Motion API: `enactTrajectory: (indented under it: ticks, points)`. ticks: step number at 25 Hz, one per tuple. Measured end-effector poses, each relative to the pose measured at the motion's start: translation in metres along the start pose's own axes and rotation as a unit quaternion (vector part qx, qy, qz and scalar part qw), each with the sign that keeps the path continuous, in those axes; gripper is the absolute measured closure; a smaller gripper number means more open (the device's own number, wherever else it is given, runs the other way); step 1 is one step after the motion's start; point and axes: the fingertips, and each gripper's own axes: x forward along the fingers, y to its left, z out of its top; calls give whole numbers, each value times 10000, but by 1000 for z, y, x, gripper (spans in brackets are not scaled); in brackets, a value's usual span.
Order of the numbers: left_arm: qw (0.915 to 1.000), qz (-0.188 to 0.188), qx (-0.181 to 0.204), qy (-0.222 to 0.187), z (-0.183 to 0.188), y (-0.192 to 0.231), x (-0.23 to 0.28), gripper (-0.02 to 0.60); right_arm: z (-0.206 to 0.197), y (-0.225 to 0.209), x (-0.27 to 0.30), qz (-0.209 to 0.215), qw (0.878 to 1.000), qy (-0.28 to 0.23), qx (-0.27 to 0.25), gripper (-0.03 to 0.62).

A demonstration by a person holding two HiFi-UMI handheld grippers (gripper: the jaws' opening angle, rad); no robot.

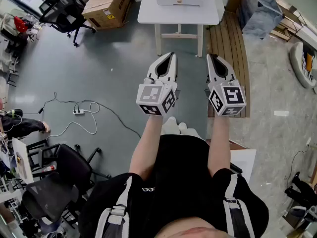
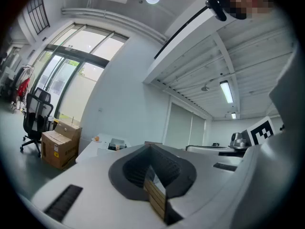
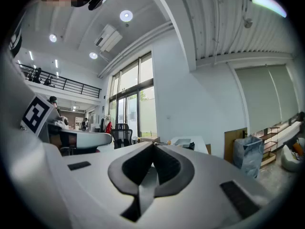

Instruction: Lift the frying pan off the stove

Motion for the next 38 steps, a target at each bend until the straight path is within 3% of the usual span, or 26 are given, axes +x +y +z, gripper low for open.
enactTrajectory:
  ticks: [13, 21, 38]
  points:
    - [9999, -41, -91, -5, 3, 28, 21, 591, -1, 11, 36, -50, 10000, 36, 47, 595]
    - [9999, -96, -68, -17, 24, 50, 37, 591, 16, 8, 57, -177, 9997, -33, 159, 595]
    - [9991, -54, -315, -283, 45, 109, 20, 591, 24, 49, 91, -5, 10000, -61, -51, 595]
